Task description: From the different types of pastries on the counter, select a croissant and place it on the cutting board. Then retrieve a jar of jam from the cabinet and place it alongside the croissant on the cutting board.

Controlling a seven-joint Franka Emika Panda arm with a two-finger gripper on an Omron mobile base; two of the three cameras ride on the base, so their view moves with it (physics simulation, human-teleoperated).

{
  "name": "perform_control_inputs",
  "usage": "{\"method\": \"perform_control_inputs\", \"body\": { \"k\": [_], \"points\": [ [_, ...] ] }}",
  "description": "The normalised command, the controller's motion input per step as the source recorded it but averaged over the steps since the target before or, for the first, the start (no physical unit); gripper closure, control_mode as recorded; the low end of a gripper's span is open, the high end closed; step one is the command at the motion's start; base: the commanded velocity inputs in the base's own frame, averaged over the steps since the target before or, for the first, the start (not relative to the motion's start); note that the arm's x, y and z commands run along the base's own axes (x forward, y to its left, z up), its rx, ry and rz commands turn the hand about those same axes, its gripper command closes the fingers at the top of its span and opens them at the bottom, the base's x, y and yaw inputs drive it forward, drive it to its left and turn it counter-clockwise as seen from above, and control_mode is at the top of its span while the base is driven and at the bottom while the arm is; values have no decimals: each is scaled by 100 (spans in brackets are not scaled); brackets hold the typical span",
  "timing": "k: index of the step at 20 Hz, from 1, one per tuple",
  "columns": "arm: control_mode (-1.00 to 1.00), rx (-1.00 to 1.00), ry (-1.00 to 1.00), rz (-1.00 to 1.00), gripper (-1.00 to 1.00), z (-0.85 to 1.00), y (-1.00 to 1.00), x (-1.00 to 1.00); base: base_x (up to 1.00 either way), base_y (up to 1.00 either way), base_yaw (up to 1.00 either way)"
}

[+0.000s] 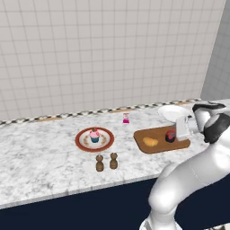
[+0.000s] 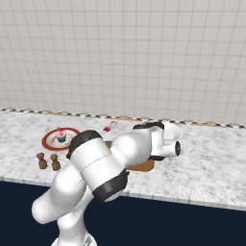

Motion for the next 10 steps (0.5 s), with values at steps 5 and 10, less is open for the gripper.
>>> {"method": "perform_control_inputs", "body": {
  "k": [5, 10],
  "points": [
    [-100, 0, 0, 0, -100, 0, 5, 0, 0, 0, 0],
    [-100, -2, 0, 1, -100, 18, 27, -1, 0, 0, 0]
  ]
}}
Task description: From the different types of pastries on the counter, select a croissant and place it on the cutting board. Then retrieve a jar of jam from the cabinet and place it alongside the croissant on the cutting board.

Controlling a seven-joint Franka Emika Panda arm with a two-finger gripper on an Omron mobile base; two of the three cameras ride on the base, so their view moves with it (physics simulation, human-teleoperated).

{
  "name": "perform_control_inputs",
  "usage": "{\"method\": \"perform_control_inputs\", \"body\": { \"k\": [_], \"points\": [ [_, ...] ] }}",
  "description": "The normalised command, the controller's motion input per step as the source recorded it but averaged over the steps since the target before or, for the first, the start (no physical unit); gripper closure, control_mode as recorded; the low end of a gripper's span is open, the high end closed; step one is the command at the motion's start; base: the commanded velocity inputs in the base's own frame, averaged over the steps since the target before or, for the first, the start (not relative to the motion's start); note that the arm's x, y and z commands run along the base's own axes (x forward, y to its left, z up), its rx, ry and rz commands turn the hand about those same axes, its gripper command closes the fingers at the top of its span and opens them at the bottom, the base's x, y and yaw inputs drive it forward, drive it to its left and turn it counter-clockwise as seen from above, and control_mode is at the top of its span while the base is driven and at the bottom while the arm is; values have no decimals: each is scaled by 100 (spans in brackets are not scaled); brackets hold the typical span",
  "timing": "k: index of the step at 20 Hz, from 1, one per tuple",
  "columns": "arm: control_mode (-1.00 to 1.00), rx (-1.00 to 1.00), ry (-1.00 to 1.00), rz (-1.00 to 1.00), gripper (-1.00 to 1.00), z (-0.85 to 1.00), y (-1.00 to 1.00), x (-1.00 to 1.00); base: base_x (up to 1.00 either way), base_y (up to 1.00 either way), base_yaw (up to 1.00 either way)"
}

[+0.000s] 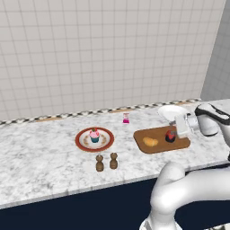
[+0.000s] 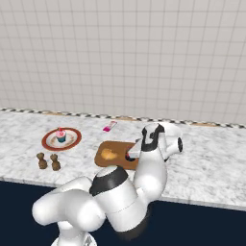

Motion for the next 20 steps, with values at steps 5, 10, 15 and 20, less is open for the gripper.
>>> {"method": "perform_control_inputs", "body": {
  "k": [5, 10, 15, 20],
  "points": [
    [-100, -3, 0, 2, -100, 21, 32, -8, 0, 0, 0],
    [-100, -5, -11, 4, -100, 45, 1, -4, 0, 0, 0],
    [-100, -11, -43, 6, -100, 70, 1, -53, 0, 0, 0],
    [-100, -26, -43, 1, -100, 48, -7, -32, 0, 0, 0]
  ]
}}
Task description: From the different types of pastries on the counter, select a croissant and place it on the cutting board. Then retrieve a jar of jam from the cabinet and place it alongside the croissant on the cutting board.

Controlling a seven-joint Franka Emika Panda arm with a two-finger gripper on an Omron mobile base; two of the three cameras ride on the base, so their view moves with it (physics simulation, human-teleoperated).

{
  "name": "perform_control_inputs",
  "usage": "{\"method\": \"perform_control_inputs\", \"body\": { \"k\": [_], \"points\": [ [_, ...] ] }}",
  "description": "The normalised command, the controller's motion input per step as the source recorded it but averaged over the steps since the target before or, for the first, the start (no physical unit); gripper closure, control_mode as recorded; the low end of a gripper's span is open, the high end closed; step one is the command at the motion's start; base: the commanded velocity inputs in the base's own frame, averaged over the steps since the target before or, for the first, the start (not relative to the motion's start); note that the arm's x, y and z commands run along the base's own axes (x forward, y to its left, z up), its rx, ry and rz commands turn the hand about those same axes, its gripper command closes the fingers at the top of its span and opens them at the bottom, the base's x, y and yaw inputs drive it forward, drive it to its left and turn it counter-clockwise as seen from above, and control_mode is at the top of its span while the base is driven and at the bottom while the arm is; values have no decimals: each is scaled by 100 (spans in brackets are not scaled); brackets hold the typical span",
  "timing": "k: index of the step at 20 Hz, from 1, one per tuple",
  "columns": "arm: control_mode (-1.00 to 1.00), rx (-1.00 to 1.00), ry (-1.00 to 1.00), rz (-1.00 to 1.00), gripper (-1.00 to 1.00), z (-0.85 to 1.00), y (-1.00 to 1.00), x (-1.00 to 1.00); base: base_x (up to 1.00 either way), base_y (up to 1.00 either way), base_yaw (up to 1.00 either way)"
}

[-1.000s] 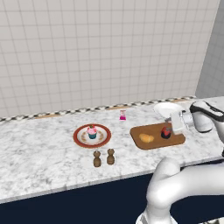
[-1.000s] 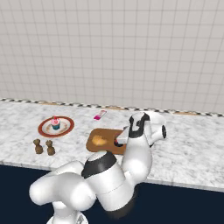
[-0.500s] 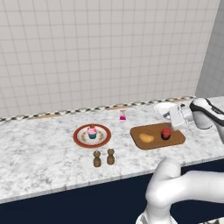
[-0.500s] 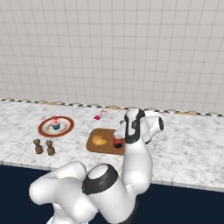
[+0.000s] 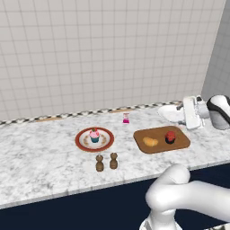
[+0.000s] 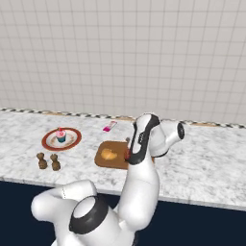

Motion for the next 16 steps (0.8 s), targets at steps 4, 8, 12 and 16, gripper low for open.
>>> {"method": "perform_control_inputs", "body": {
  "k": [4, 8, 12, 16],
  "points": [
    [-100, -35, -38, 0, -100, 39, -1, 0, 0, 0, 0],
    [-100, -36, -33, 0, -100, 29, -18, 10, 0, 0, 0],
    [-100, -25, -54, -1, -100, 61, -28, -73, 0, 0, 0],
    [-100, -24, -16, -34, -100, 40, 11, -42, 0, 0, 0]
  ]
}}
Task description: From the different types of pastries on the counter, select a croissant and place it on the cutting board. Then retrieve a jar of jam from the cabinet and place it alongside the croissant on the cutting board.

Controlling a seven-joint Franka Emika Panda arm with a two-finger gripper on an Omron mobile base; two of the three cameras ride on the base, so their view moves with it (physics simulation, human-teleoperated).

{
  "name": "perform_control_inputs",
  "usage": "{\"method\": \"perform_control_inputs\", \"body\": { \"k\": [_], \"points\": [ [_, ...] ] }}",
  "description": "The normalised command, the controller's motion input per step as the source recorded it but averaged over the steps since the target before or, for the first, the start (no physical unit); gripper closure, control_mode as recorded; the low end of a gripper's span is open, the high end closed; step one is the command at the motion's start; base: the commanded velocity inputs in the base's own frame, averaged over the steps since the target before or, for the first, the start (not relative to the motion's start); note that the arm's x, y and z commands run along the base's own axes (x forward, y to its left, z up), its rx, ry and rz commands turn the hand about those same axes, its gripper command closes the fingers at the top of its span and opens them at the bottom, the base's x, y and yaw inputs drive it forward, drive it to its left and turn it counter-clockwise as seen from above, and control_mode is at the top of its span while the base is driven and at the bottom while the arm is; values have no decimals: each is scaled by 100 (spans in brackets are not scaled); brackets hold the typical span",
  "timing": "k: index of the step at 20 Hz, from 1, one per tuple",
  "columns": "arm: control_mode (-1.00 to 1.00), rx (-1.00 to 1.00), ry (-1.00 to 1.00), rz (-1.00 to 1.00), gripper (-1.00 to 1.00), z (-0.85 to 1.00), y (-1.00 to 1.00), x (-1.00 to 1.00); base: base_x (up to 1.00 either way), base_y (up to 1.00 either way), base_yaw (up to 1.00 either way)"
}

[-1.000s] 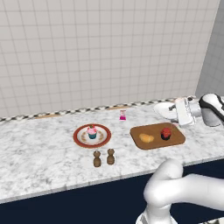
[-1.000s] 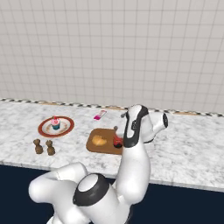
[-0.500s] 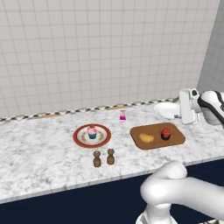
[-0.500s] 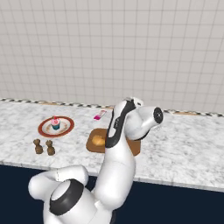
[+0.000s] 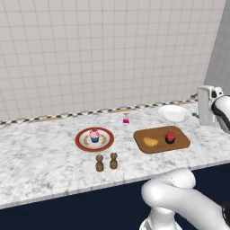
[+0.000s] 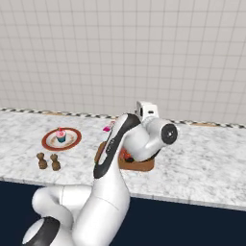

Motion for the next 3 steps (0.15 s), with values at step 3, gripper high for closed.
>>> {"method": "perform_control_inputs", "body": {
  "k": [3],
  "points": [
    [-100, -38, -6, -42, -100, 5, 27, -28, 0, 0, 0]
  ]
}}
